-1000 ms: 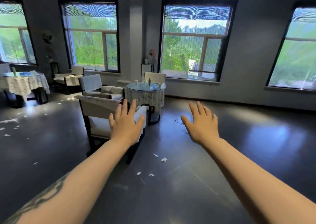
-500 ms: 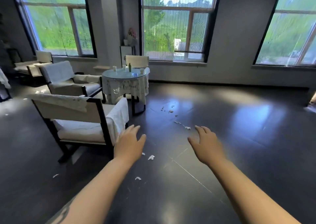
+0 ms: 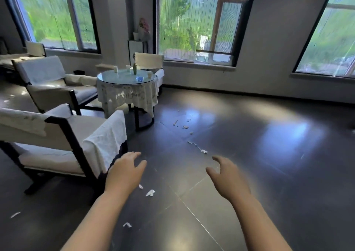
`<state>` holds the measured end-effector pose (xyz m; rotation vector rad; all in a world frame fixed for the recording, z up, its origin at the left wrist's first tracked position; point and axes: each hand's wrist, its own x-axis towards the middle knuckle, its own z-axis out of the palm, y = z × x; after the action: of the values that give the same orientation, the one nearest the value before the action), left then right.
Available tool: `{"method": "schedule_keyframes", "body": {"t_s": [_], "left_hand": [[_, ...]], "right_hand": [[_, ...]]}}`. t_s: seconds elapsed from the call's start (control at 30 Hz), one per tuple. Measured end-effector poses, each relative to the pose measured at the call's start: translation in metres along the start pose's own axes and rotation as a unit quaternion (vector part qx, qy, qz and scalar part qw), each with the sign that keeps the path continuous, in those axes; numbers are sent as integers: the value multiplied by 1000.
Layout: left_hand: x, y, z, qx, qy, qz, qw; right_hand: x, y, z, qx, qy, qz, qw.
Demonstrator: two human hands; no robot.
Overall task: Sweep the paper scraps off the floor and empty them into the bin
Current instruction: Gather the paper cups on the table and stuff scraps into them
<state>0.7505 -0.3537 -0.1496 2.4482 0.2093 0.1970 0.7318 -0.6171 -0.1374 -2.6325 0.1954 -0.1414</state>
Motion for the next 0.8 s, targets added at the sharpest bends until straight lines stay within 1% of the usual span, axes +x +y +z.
{"method": "schedule_keyframes", "body": {"t_s": [0.1, 0.23, 0.33, 0.47, 0.57, 0.8], "left_hand": [[40, 3, 17, 1, 3, -25, 1000], [113, 0, 42, -17, 15, -57, 998], [180, 5, 61, -34, 17, -45, 998], [273, 21, 77, -17, 1, -39, 999], [339, 32, 89, -16, 4, -36, 999], [459, 58, 122, -18, -12, -40, 999]], "right_hand": [[54, 4, 11, 9, -27, -6, 1000], [138, 13, 28, 16, -30, -3, 999], [205, 12, 44, 7, -32, -7, 999], [302, 4, 51, 2, -39, 1, 999], [368, -4, 53, 11, -16, 1, 1000], [504, -16, 65, 42, -20, 4, 999]]}}
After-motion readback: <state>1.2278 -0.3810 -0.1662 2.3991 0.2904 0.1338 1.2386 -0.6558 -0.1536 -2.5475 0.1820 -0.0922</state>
